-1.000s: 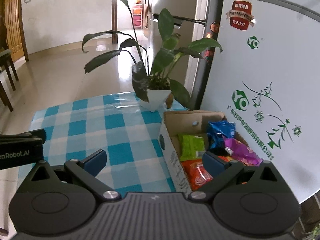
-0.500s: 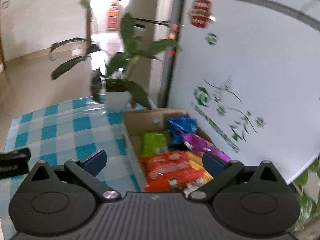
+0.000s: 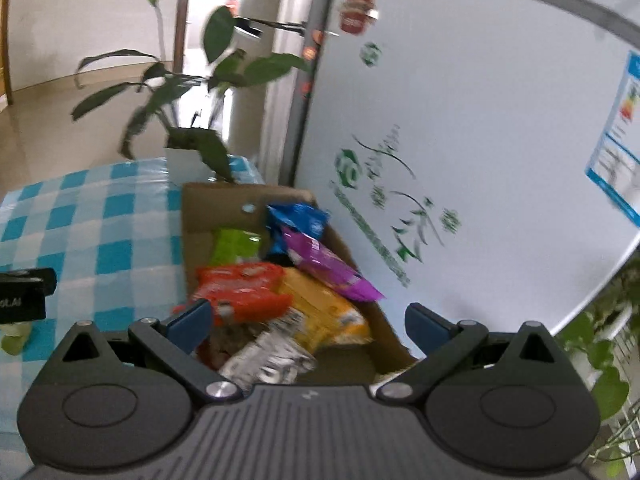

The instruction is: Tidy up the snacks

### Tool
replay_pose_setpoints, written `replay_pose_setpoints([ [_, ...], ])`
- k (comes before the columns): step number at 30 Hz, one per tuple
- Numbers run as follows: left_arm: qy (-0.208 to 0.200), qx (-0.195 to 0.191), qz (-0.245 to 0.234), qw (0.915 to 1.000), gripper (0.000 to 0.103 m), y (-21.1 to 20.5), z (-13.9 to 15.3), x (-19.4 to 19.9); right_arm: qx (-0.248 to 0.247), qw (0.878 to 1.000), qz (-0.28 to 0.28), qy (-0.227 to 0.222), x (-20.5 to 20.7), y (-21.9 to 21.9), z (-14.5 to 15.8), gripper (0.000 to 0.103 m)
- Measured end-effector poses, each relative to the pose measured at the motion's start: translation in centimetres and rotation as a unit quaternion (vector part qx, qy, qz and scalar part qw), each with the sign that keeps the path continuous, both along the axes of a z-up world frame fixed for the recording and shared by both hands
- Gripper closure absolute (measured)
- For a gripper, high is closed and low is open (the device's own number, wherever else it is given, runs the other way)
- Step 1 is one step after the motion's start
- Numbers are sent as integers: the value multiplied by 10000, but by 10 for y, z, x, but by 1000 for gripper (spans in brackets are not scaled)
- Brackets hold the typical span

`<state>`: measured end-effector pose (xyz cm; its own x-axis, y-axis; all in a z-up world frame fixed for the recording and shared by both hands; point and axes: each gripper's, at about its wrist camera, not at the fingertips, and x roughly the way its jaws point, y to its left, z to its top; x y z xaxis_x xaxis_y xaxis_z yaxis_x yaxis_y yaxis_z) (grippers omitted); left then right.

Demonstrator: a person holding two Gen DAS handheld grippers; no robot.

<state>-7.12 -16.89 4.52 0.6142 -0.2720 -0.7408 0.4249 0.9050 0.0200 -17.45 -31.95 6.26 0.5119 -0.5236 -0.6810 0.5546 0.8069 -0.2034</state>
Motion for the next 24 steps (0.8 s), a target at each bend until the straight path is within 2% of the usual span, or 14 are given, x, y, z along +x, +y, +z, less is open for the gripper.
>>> replay_pose_setpoints([
  [10,-36,232,6,9997,1,-40,4,-35,365,9989,-175,248,-15,-27,-13,0],
  [24,-65,426,-25,9991,1,-60,2,-44,439,9983,-228,298,-20,-38,-19,0],
])
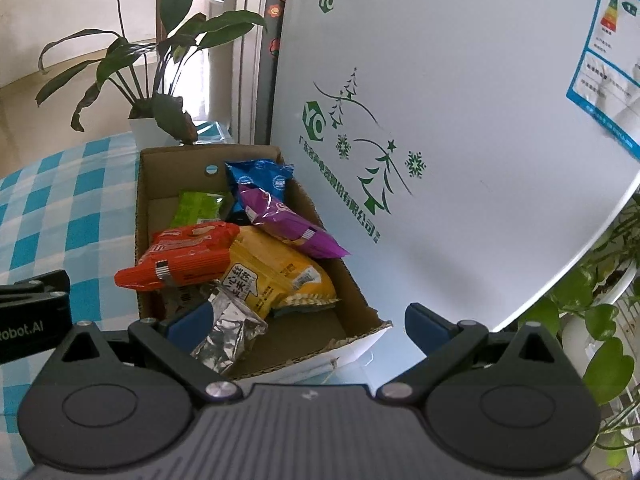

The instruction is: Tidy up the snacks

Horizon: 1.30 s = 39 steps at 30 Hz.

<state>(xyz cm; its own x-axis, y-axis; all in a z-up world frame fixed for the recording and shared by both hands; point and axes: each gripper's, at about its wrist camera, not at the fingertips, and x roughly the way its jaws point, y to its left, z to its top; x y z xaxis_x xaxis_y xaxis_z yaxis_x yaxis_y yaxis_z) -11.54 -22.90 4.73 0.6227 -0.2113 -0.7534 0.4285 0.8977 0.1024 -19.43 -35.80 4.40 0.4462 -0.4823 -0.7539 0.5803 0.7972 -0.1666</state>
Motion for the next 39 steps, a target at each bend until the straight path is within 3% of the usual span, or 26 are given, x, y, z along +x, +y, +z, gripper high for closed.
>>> replay_pose_setpoints([
  [39,35,-74,221,9997,2,13,3,6,125,9998,156,-60,6,7,-1,0],
])
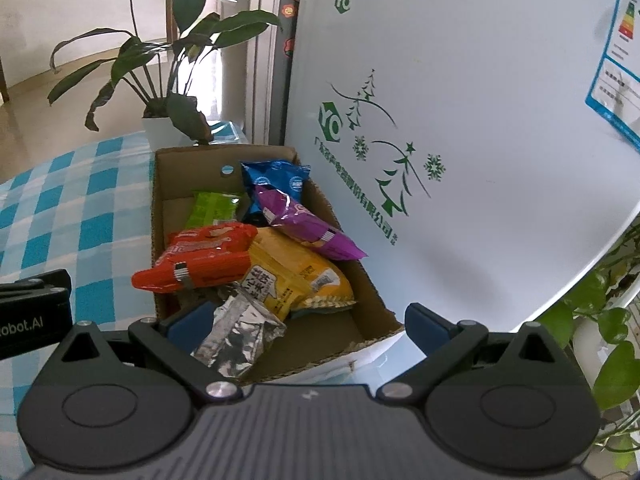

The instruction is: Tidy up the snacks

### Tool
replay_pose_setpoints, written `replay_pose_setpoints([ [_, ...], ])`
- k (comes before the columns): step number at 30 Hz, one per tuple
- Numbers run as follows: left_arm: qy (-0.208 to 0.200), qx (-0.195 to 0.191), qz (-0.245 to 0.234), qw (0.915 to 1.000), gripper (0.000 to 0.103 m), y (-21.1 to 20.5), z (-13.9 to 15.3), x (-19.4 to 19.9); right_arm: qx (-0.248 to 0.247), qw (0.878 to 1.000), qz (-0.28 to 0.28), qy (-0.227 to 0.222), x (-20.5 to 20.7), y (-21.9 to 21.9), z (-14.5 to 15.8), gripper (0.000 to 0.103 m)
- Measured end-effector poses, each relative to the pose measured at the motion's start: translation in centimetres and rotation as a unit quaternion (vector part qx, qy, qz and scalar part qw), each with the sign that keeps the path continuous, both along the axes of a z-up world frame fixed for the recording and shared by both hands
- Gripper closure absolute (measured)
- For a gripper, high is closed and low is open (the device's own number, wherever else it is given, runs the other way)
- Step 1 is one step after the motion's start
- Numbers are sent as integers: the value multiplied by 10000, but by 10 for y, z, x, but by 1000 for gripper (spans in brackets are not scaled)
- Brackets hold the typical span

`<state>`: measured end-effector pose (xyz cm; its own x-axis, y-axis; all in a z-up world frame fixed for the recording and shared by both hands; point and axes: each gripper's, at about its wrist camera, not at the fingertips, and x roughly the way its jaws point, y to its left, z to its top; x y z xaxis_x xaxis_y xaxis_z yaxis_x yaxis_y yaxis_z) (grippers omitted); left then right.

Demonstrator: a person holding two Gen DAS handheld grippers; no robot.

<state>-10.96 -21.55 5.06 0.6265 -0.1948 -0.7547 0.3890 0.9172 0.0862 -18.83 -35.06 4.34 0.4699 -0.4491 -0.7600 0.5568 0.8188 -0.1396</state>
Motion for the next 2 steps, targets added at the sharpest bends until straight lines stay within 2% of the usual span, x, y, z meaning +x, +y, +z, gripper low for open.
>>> replay_pose_setpoints([
  [2,-20,-2,12,10000,2,4,1,1,43,10000,45,-15,3,2,0,0],
])
